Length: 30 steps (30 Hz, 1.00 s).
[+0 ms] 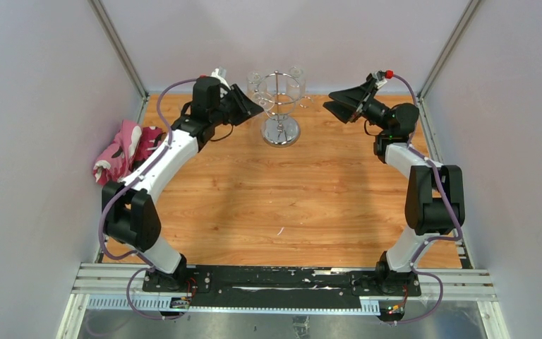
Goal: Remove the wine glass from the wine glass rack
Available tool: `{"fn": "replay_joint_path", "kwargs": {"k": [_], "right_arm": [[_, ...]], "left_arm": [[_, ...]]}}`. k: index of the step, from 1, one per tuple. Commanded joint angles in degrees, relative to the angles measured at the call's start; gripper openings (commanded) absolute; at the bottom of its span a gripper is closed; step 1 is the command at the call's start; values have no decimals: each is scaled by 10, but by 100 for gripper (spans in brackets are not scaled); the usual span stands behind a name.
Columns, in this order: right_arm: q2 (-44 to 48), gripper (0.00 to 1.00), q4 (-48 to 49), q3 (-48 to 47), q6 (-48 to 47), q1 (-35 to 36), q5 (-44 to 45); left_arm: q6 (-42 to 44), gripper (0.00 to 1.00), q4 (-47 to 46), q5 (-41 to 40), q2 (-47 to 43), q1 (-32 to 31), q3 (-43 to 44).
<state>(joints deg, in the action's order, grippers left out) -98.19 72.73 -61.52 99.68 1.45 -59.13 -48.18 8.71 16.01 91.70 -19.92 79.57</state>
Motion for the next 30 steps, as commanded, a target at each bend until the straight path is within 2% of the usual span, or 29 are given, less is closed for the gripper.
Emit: {"fn": "replay_joint_path", "kwargs": {"k": [1, 9, 10, 12, 14, 30], "right_arm": [[-3, 69, 52, 3, 19, -8, -8], [-2, 69, 60, 5, 25, -8, -7], [-2, 69, 64, 5, 27, -8, -6], [-2, 69, 67, 5, 28, -8, -7], [-3, 68, 74, 4, 31, -8, -7], [-14, 66, 95, 0, 46, -8, -7]], "left_arm": [[-5, 33, 20, -40, -34, -4, -15], [-11, 34, 21, -57, -48, -5, -29], [-13, 36, 17, -56, -45, -5, -29], [-29, 47, -5, -43, -37, -7, -37], [-38, 51, -22, -39, -34, -10, -46], [-52, 54, -38, -69, -16, -21, -16]]}}
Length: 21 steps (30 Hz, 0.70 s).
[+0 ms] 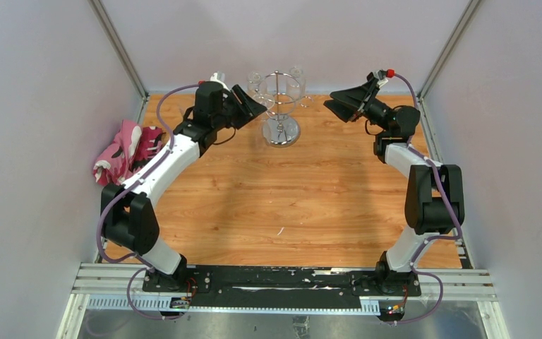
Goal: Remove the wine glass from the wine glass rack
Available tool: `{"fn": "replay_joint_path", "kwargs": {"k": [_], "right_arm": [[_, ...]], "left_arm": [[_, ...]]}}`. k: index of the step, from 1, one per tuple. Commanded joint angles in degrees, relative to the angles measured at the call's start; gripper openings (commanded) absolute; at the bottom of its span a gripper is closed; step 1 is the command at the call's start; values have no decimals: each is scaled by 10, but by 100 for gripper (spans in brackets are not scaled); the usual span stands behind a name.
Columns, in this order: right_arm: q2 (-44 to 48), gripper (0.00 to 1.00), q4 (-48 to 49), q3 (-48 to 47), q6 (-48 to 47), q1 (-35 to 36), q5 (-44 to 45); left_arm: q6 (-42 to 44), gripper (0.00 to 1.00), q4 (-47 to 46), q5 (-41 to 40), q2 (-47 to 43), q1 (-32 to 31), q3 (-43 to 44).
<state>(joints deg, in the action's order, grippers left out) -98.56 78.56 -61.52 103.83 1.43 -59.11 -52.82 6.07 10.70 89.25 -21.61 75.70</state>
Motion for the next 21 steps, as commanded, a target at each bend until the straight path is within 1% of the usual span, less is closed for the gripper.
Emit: {"fn": "replay_joint_path", "kwargs": {"k": [1, 5, 10, 12, 14, 16, 21], "right_arm": [[-11, 66, 37, 0, 5, -8, -7], [-15, 65, 44, 0, 8, -8, -7], [-19, 65, 52, -1, 14, -8, -5], [-21, 63, 54, -2, 17, -8, -6], [-24, 63, 58, -2, 20, -8, -5], [-28, 63, 66, -2, 26, -8, -4], [-39, 62, 85, -3, 43, -8, -2]], "left_arm": [[-5, 54, -11, -17, 10, -4, 25], [-4, 53, -8, -34, 11, -4, 34], [-4, 47, 2, -34, 27, -3, 59], [-2, 43, 8, -40, 29, -3, 68], [-1, 34, 15, -41, 34, -3, 75], [1, 30, 24, -40, 36, -3, 79], [-3, 25, 26, -39, 34, -3, 63]]}}
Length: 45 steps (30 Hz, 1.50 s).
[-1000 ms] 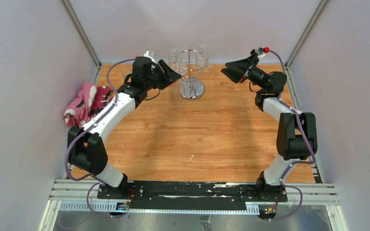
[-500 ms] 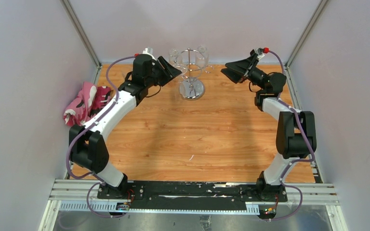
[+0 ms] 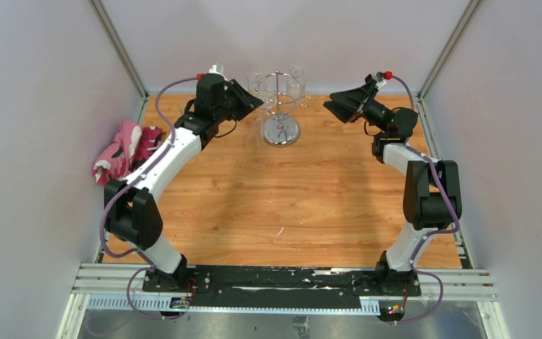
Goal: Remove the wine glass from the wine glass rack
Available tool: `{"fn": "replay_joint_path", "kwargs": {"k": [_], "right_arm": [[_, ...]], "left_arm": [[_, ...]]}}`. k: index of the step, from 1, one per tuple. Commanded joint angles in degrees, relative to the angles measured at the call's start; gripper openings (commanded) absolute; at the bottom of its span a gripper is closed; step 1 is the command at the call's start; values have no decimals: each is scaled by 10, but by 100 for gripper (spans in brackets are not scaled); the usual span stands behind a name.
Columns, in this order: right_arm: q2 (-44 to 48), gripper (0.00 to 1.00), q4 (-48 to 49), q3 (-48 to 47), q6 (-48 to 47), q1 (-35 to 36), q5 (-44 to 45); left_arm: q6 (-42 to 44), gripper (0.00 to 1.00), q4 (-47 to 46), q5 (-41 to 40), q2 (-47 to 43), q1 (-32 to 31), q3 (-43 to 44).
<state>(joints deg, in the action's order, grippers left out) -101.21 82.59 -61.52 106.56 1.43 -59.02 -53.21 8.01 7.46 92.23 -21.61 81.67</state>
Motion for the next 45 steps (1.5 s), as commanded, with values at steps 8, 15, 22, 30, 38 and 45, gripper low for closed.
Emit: {"fn": "replay_joint_path", "kwargs": {"k": [8, 15, 22, 30, 38, 45], "right_arm": [[-11, 62, 47, -2, 18, -8, -1], [-10, 62, 50, -1, 20, -8, 1], [-12, 62, 51, 0, 21, -8, 2], [-13, 62, 52, 0, 20, -8, 3], [-11, 62, 52, 1, 20, -8, 2], [-12, 63, 51, 1, 21, -6, 2]], "left_arm": [[-11, 15, -7, -9, -11, -3, -33], [-45, 5, -53, -27, -33, -3, -68], [-81, 0, -72, -29, -51, -3, -94], [-160, 0, -141, -11, -80, -2, -154], [-226, 0, -183, -6, -121, 4, -210], [-232, 0, -189, -14, -168, 14, -244]]}}
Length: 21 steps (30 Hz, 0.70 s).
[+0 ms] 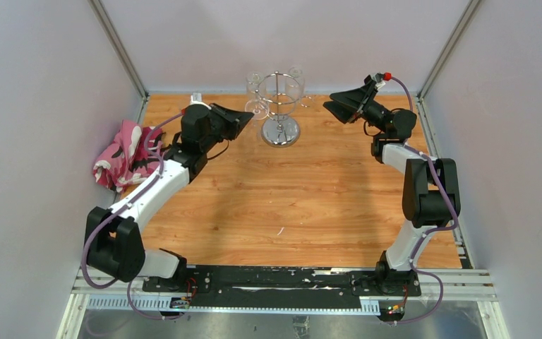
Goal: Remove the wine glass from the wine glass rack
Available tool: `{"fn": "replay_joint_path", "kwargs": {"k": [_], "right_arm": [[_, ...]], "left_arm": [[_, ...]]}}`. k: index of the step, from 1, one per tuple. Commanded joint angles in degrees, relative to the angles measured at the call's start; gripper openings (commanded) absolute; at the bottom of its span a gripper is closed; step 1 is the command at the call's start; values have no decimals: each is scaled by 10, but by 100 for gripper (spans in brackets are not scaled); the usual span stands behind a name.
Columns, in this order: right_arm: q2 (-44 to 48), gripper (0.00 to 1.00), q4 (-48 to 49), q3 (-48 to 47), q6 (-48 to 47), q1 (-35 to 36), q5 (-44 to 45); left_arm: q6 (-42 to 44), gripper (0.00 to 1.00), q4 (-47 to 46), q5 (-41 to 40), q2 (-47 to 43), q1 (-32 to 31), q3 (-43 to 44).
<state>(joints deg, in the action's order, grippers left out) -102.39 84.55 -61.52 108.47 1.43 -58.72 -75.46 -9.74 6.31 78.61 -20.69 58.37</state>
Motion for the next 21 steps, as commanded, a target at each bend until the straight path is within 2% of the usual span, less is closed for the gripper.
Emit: {"fn": "replay_joint_path", "kwargs": {"k": [1, 10, 21], "right_arm": [[0, 63, 31, 2, 1, -7, 0], [-2, 63, 31, 1, 1, -6, -1], [-2, 63, 30, 0, 0, -1, -1]], "left_arm": [[-10, 0, -11, -1, -36, 7, -13], [1, 0, -7, 22, -81, 8, -40], [45, 0, 24, -13, -161, 8, -66]]}}
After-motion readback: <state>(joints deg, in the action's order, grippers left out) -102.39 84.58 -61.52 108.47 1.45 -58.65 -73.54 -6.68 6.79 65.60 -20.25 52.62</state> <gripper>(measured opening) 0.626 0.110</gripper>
